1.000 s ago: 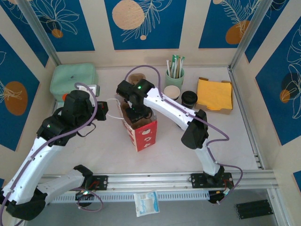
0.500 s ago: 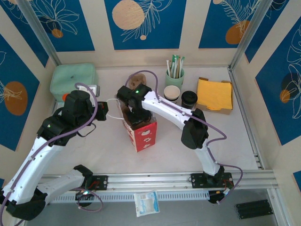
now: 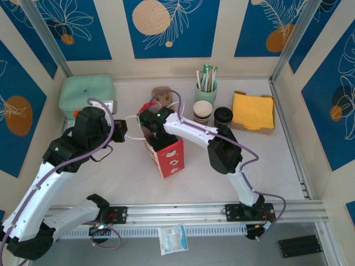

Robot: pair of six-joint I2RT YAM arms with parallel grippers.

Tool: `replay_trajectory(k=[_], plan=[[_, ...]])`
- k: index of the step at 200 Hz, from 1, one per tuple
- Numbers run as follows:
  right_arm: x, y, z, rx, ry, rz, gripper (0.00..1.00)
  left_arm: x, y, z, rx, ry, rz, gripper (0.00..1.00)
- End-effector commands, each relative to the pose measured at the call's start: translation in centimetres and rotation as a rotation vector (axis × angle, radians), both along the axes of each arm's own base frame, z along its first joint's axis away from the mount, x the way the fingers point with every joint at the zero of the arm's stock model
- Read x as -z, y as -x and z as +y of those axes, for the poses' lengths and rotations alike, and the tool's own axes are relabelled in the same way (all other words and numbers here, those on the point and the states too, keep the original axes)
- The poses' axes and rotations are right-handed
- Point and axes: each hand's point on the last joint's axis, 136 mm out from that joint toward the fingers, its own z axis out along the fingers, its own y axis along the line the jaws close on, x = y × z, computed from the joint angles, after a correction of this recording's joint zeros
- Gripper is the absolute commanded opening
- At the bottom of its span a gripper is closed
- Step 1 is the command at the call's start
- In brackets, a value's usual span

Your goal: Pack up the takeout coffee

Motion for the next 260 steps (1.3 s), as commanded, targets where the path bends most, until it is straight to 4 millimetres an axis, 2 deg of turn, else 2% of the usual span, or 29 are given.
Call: replay_trajectory(k=[1, 29, 62, 113, 178, 260], plan=[[2.2, 1.1, -0.6, 0.033, 0.032, 0.074, 0.39, -0.1, 0.2, 0.2, -0.007, 0.023, 0.0, 0.0], [2.7, 1.4, -0.8, 0.038, 0.035, 0.083, 0.43, -0.2, 0.2, 0.0, -0.005, 0.032, -0.002, 0.0], [2.0, 1.5, -0.9, 0.037, 0.016, 0.075, 0.52, -0.4, 0.3, -0.3, 0.011, 0.05, -0.005, 0.0], [-0.5, 1.7, 0.0, 0.013, -0.058, 0.072, 0.62, -0.4, 0.7, -0.8, 0.035, 0.096, -0.031, 0.0], [-3.0, 2.3, 0.8, -0.01, -0.129, 0.074, 0.71, 0.6, 1.3, -0.6, 0.034, 0.127, -0.038, 0.07], [-7.1, 1.8, 1.2, -0.014, -0.179, 0.008, 0.73, 0.9, 0.8, -1.2, 0.054, 0.108, -0.026, 0.12]])
